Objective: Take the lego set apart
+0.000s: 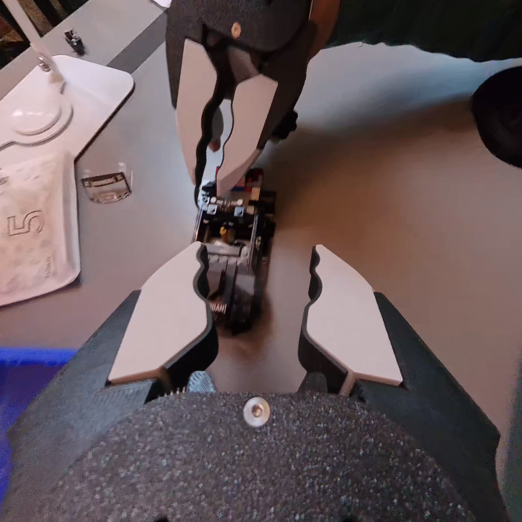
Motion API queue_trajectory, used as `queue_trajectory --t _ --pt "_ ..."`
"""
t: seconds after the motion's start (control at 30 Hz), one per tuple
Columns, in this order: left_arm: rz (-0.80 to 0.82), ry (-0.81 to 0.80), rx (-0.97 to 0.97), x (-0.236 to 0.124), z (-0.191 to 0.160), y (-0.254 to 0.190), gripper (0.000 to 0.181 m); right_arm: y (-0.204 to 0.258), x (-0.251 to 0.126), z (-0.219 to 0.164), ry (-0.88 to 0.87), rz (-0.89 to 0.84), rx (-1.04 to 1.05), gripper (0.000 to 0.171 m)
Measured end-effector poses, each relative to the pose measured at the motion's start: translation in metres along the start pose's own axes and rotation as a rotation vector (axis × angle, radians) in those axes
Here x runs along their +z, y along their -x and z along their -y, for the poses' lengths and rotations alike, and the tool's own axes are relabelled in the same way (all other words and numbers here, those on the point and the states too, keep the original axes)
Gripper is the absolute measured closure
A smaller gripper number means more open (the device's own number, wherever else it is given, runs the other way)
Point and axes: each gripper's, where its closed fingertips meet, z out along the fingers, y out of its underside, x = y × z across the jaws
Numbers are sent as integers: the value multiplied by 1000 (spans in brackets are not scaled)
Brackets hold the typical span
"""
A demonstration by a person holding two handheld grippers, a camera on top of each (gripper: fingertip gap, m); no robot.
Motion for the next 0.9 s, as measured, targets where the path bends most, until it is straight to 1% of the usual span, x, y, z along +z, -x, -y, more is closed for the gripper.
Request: queue_trajectory --t 0.1,0.17,0.27,0.37,0.53,0.63,0.8,0.9 --pt "7 26 -36 22 5 3 108 0 3 -7 74 -4 -76 161" --pt "16 38 -56 35 7 8 106 0 3 -7 82 -10 -109 161" --pt "0 22 -78 47 15 11 105 1 2 -7 57 -30 -147 161" --pt "-4 84 -80 57 9 17 104 1 2 -6 20 -75 -188 162" --pt "9 158 -52 68 -1 21 104 4 0 -4 -30 -161 -245 162" --pt "37 185 -32 70 -6 24 106 9 -2 -4 -63 -168 -239 162" --pt "27 188 -18 71 -4 21 105 12 -6 -5 -74 -198 -266 162" --pt "10 191 -28 72 -4 20 104 13 -7 -7 -82 -178 -221 163"
